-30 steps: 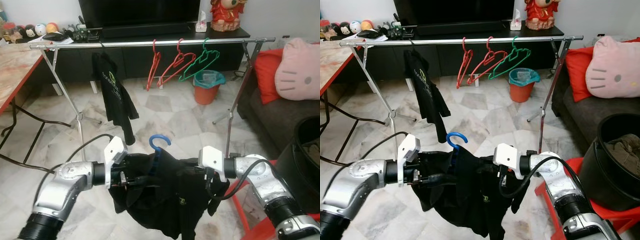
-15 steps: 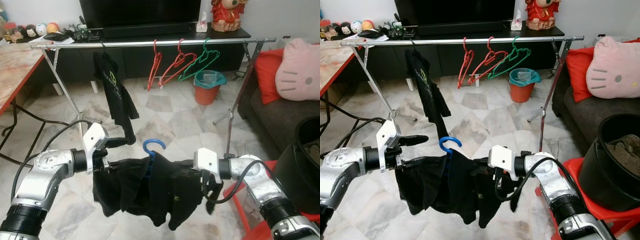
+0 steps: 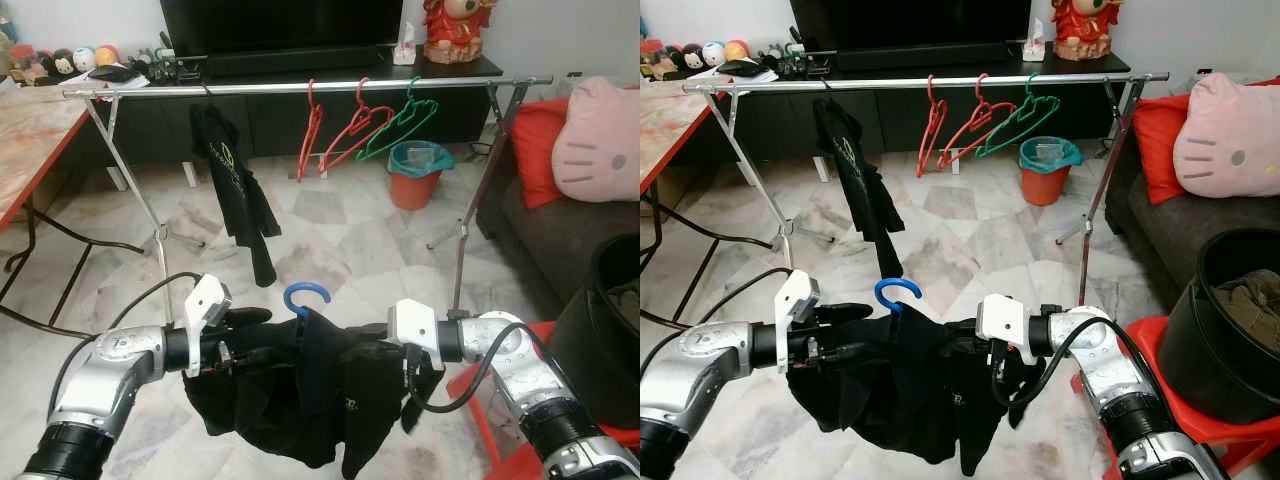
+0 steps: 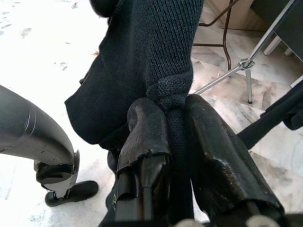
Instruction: Hang hanger
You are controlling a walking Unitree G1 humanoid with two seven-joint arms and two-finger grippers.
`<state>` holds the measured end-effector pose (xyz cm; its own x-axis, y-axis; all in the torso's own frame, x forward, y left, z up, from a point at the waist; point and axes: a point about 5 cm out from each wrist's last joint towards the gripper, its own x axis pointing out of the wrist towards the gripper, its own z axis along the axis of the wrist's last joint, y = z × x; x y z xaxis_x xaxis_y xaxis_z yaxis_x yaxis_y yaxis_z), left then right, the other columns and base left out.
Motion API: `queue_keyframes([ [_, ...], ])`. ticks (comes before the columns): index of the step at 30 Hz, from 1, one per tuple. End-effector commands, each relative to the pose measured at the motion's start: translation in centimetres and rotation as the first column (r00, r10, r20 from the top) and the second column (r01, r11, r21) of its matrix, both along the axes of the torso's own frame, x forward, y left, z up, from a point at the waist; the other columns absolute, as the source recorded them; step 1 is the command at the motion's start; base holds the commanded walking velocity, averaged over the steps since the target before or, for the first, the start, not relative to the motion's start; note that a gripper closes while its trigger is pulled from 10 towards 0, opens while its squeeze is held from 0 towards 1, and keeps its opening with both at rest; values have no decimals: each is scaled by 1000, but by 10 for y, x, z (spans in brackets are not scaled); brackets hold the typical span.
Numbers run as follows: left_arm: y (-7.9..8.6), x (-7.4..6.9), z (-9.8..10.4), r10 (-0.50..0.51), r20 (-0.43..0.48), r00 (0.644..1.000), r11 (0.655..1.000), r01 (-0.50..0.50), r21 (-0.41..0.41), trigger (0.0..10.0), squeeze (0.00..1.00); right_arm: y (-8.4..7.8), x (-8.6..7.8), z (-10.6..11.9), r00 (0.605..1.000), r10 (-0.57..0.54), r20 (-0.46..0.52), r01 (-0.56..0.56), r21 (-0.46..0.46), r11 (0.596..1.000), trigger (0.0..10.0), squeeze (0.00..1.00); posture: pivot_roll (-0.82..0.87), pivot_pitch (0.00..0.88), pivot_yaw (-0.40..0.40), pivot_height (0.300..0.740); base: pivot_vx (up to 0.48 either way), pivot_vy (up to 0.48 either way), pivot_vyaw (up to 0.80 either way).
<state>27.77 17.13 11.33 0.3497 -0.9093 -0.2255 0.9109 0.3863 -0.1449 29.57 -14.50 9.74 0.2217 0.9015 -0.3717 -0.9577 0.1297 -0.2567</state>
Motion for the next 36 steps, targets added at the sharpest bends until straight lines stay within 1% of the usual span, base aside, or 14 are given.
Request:
queue_keyframes([
  [1,0,1,3,-16,7,1000,1000,16,-11,10000,0,5,2,12,999,21,44,-23,40,999,0,0,-26,0,63,740,0,0,0],
  [5,-6,-3,3,-54,-5,999,998,54,-43,10000,0,7,1,11,999,24,40,-26,40,999,0,0,-26,0,63,740,0,0,0],
  [11,-14,-8,2,-105,-20,994,993,103,-62,10000,0,8,1,10,999,23,37,-25,37,999,0,0,-24,0,65,740,0,0,0],
  [18,-25,-9,-2,-120,-23,993,992,119,-50,10000,0,8,1,10,999,21,42,-23,33,999,0,0,-24,0,63,740,0,0,0],
  [22,-27,-10,-5,-120,-30,992,992,119,-39,10000,0,9,2,10,999,22,44,-24,35,999,0,0,-24,0,63,740,0,0,0],
  [23,-28,-11,-6,-122,-33,992,992,121,-30,7098,0,10,2,11,999,23,45,-24,36,999,0,0,-24,0,63,740,0,0,0],
  [24,-28,-11,-7,-123,-35,992,992,122,-23,7098,0,10,2,11,999,23,46,-25,37,999,0,0,-24,0,63,740,0,0,0],
  [25,-29,-12,-9,-121,-37,992,993,120,-15,4000,0,10,2,11,999,23,47,-24,38,999,0,0,-24,0,63,740,0,0,0],
  [26,-29,-12,-10,-120,-40,992,993,120,-2,2549,0,10,2,11,999,22,49,-24,39,999,0,0,-24,0,63,740,0,0,0],
  [27,-29,-12,-12,-120,-40,992,993,121,14,1725,0,10,3,11,999,21,50,-23,38,999,0,0,-24,0,63,740,0,0,0],
  [29,-27,-13,-16,-119,-42,992,991,121,53,1294,0,10,3,12,998,18,52,-20,38,999,0,0,-22,0,65,740,0,0,0],
  [30,-27,-13,-18,-118,-41,992,990,120,67,0,0,9,4,13,998,16,54,-18,38,999,0,0,-22,0,65,740,0,0,0],
  [32,-27,-11,-20,-98,-44,994,993,100,69,0,0,8,5,14,998,11,58,-13,39,999,0,0,-25,0,67,740,0,0,0],
  [36,-27,-11,-21,-97,-42,994,992,100,77,0,0,9,5,14,998,11,57,-14,38,999,0,0,-22,0,65,740,0,0,0],
])
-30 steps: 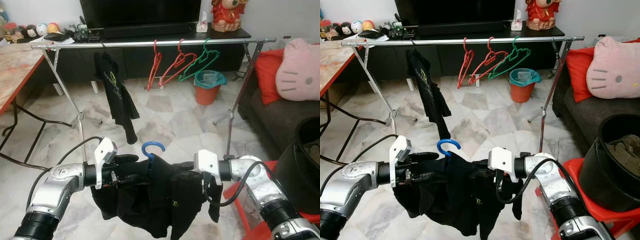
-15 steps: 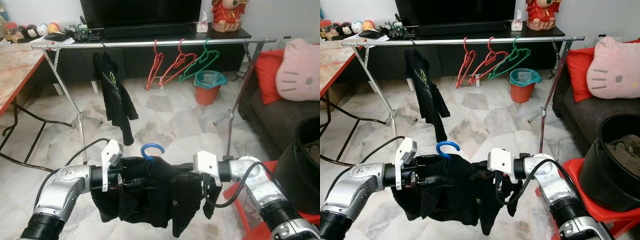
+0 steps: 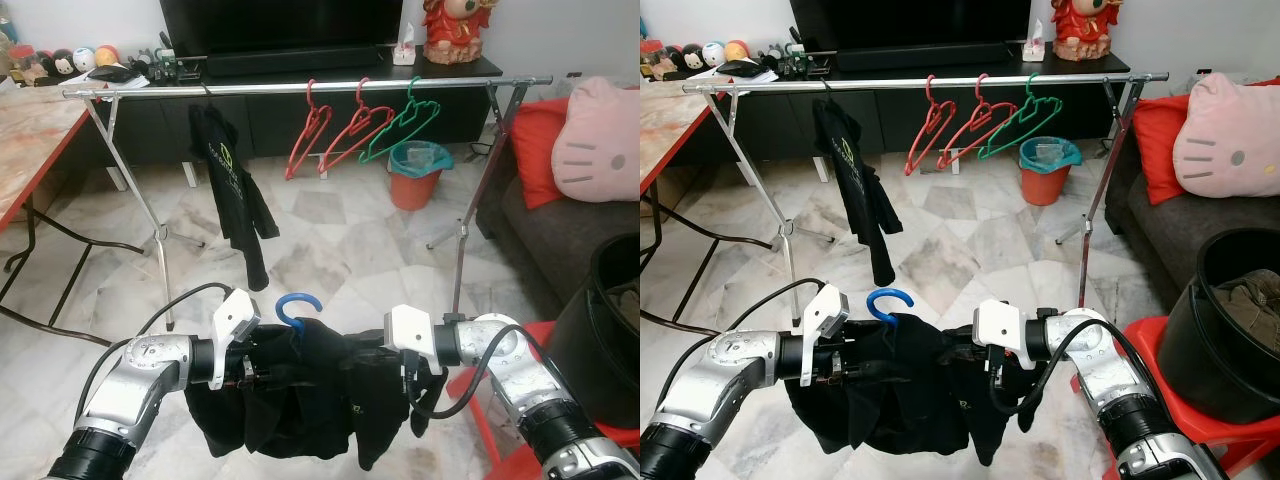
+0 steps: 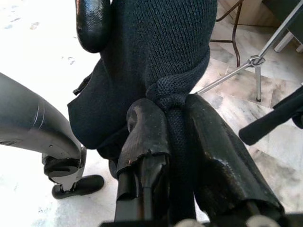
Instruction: Hang hanger
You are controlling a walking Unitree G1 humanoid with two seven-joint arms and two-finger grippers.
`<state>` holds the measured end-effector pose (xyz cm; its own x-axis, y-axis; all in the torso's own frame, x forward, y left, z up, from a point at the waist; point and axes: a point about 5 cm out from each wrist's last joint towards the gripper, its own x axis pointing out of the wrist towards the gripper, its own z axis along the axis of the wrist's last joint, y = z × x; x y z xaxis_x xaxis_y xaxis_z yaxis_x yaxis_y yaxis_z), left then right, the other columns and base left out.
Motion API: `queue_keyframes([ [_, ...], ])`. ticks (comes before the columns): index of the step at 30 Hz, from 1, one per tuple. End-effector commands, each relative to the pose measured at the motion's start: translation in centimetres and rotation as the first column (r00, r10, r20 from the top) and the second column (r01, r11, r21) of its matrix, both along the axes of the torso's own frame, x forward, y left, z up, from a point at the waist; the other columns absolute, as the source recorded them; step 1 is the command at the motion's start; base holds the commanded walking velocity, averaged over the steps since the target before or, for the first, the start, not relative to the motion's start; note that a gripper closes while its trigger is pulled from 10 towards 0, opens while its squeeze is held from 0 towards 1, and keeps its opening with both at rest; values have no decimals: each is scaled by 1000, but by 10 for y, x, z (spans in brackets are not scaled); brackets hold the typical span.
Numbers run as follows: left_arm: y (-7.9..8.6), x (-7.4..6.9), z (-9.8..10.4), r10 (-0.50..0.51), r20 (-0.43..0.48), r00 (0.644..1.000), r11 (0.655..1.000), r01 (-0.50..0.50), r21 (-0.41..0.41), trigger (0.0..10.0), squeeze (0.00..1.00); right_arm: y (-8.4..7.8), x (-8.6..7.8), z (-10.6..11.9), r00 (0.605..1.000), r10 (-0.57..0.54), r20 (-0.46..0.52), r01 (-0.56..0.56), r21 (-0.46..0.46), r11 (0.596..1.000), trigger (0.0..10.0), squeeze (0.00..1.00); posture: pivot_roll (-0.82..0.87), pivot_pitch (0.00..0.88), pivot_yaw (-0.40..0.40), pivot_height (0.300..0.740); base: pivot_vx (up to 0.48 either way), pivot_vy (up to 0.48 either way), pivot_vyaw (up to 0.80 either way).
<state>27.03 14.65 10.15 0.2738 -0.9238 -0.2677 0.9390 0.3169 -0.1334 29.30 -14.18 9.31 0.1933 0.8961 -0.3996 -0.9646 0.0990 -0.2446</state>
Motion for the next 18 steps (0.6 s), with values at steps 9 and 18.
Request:
queue_keyframes([
  [9,-4,-2,-9,-1,-26,1000,1000,2,30,0,0,7,7,17,997,-13,71,8,71,997,0,0,-22,0,64,740,0,0,0],
  [18,-5,1,-7,7,-5,1000,1000,-7,25,0,0,8,7,17,998,-11,69,6,70,998,0,0,-22,0,64,740,0,0,0],
])
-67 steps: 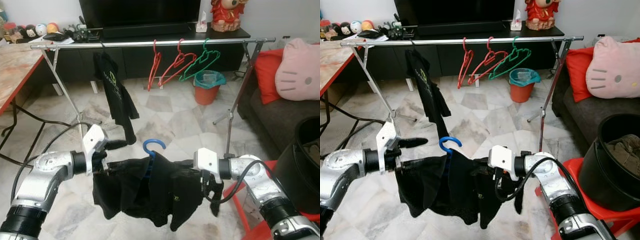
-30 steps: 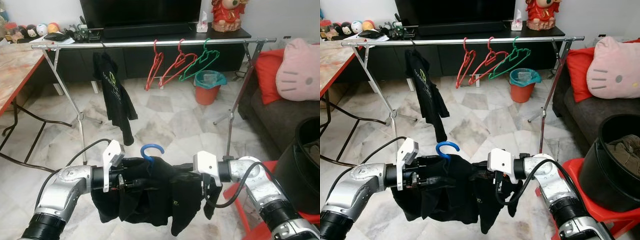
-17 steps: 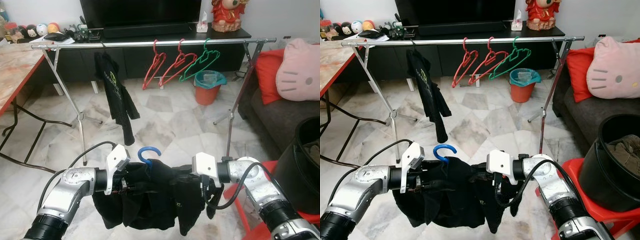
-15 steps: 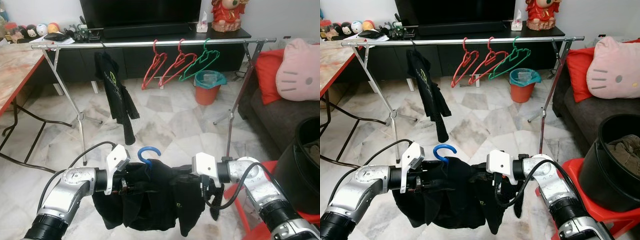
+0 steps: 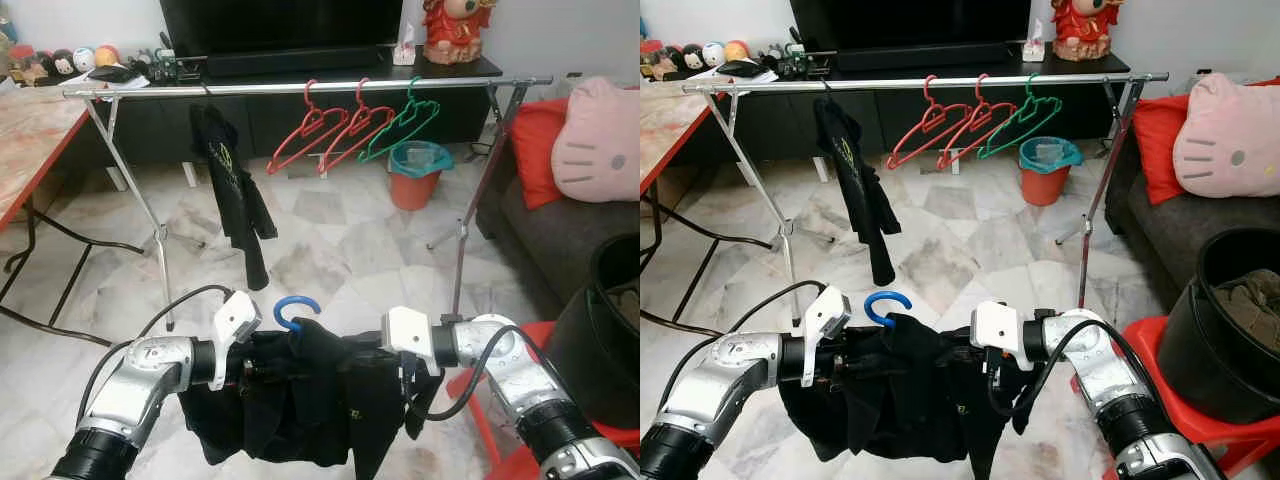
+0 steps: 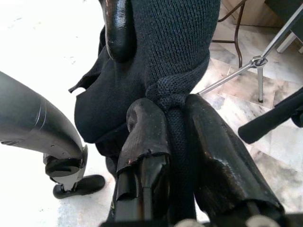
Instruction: Hang hanger
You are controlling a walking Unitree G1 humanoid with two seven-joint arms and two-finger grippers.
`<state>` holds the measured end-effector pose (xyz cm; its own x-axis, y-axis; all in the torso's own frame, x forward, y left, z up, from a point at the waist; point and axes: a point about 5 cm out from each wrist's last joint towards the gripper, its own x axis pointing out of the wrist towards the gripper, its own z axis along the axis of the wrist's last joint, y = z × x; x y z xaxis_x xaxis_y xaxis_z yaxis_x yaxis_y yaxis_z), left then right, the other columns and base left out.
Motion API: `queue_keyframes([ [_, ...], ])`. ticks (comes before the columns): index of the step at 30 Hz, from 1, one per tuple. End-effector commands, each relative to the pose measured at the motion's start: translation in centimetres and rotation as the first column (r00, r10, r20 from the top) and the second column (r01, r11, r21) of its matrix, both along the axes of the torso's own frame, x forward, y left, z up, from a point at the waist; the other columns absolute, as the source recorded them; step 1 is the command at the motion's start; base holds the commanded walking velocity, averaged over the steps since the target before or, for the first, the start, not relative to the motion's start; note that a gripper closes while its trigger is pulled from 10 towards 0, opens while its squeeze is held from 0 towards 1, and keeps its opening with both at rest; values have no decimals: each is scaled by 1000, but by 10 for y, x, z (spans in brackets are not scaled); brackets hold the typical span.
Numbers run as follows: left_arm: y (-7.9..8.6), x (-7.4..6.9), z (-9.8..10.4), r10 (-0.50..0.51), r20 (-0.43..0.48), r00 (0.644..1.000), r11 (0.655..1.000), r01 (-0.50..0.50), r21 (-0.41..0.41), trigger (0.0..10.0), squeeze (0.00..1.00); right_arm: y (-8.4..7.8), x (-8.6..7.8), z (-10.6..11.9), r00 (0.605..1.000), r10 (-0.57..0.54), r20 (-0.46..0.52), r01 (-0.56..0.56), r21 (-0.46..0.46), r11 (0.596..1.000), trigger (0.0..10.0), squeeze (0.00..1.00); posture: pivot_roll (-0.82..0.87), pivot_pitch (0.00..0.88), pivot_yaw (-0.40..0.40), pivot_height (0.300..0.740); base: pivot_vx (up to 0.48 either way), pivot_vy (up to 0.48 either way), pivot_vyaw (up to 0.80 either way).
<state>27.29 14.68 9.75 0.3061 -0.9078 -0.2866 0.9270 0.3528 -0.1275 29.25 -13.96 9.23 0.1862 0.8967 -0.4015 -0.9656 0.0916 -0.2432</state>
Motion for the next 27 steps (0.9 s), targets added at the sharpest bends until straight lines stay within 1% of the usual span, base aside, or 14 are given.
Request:
queue_keyframes([
  [1,-6,-1,-2,-26,-2,1000,1000,26,2,0,0,5,7,17,997,-20,70,15,73,997,0,0,-22,0,64,740,0,0,0],
  [21,-7,-2,1,-31,-3,1000,999,31,-26,0,0,6,9,15,996,-35,83,30,62,998,0,0,-20,0,62,740,0,0,0],
  [22,-7,-2,1,-31,-3,1000,999,31,-29,0,0,5,10,15,994,-46,95,41,54,998,2235,0,-20,0,62,740,0,0,0],
  [23,-7,-2,1,-31,-3,1000,999,31,-29,0,0,5,10,15,994,-46,95,41,54,998,2235,0,-20,0,62,740,0,0,0],
  [24,-7,-2,1,-30,-2,1000,999,30,-30,0,0,4,12,13,993,-66,93,63,40,997,10000,0,-20,0,60,740,0,0,0],
  [25,-7,-2,1,-29,-2,1000,999,29,-31,0,0,3,14,11,993,-81,84,80,15,997,10000,0,-20,0,60,740,0,0,0],
  [27,-7,-2,1,-29,-2,1000,999,29,-33,0,0,2,14,9,993,-85,80,86,1,996,10000,0,-18,0,58,740,0,0,0],
])
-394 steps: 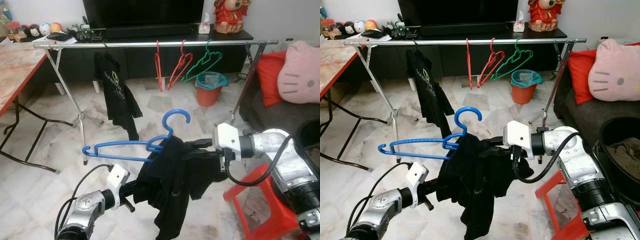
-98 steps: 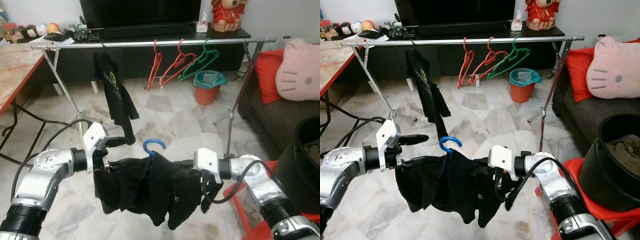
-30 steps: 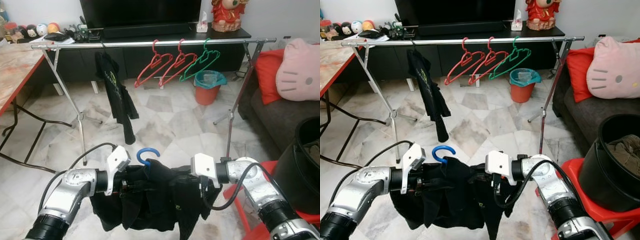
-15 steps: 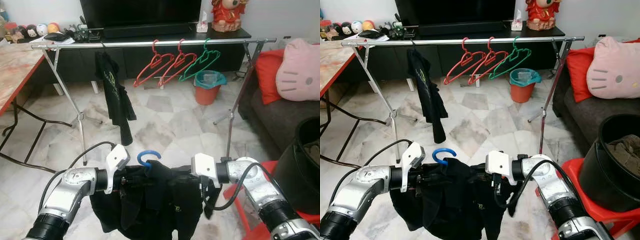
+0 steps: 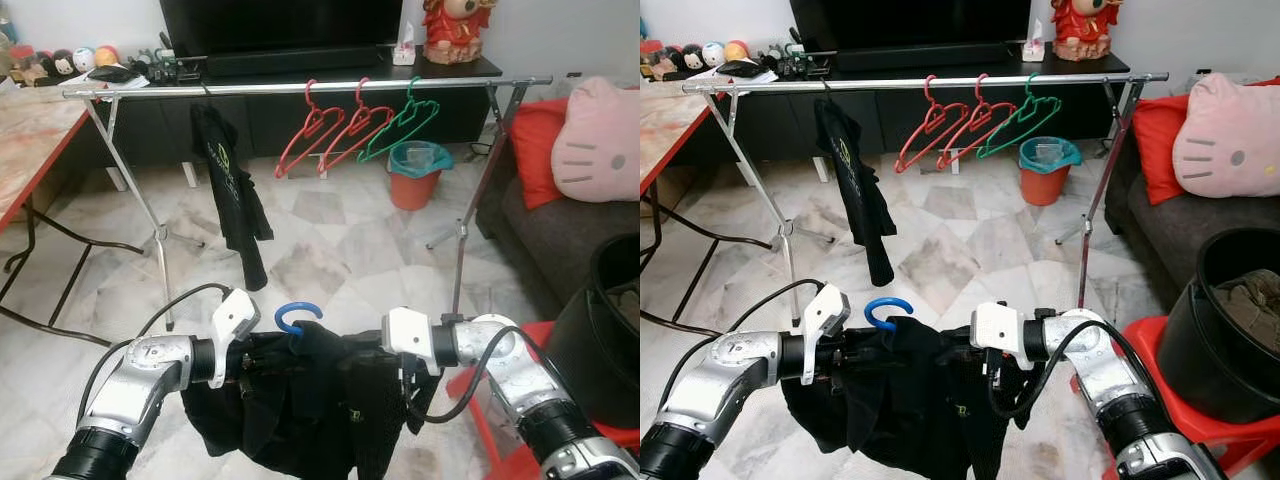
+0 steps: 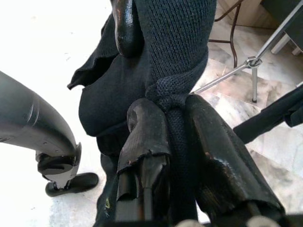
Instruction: Hang hanger
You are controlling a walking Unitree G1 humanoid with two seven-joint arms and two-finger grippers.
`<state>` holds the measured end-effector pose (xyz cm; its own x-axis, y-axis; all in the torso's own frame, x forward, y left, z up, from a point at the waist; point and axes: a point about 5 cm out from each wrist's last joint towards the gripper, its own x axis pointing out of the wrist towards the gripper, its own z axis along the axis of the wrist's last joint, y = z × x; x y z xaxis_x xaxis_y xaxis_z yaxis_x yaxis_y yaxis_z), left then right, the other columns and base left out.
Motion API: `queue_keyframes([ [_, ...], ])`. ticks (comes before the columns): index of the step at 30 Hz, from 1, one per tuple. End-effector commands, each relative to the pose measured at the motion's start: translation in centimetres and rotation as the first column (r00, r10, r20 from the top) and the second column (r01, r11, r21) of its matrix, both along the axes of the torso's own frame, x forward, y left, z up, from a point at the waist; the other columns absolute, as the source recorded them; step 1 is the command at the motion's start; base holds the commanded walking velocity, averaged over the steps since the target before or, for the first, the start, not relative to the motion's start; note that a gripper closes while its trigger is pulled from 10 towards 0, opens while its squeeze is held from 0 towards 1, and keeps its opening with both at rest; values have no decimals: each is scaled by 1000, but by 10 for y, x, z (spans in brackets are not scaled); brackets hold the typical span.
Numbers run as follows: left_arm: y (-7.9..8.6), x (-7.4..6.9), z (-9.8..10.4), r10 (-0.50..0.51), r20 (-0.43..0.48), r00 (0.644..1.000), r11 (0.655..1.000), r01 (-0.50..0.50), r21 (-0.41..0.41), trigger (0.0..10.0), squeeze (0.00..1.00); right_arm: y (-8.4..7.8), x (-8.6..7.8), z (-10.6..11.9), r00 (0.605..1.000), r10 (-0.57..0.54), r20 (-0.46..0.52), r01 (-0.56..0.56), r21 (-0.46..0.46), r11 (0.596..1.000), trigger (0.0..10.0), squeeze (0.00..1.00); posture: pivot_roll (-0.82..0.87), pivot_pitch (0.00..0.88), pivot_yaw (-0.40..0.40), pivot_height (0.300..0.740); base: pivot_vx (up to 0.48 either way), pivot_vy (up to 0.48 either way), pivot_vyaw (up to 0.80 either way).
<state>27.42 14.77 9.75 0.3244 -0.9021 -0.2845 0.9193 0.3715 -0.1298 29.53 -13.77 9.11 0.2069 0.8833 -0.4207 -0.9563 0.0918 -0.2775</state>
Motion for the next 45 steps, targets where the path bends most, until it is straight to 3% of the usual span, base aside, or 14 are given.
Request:
queue_keyframes([
  [1,-8,-3,1,-50,-1,999,998,50,-30,0,0,0,11,9,997,-72,28,71,39,997,10000,396,-18,0,58,740,0,0,0],
  [2,-8,-3,1,-50,-1,999,998,50,-30,0,0,0,11,9,997,-72,28,71,39,997,10000,396,-18,0,58,740,0,0,0],
  [3,-7,-3,1,-51,-1,999,998,51,-28,0,0,2,11,11,998,-67,18,65,57,996,10000,1000,-18,0,58,740,0,0,0],
  [25,1,-9,-15,-38,-25,999,997,39,66,0,0,0,11,8,998,-65,17,64,40,997,10000,1000,-22,0,56,740,0,0,0],
  [38,2,0,-19,66,34,997,994,-69,87,0,0,-2,-2,0,997,26,-70,-26,4,1000,10000,1000,-22,0,53,740,0,0,0],
  [43,5,6,-24,123,65,990,984,-130,122,0,0,-4,6,-2,998,-60,-9,60,-17,998,10000,1000,-22,0,53,740,0,0,0],
  [44,7,9,-26,159,90,983,974,-171,147,1137,0,-4,9,-2,996,-90,10,90,-16,996,10000,1000,-22,0,53,740,0,0,0],
  [45,8,11,-27,183,109,977,966,-199,162,1137,0,-5,10,-2,994,-109,22,109,-15,994,10000,1000,-22,0,53,740,0,0,0],
])
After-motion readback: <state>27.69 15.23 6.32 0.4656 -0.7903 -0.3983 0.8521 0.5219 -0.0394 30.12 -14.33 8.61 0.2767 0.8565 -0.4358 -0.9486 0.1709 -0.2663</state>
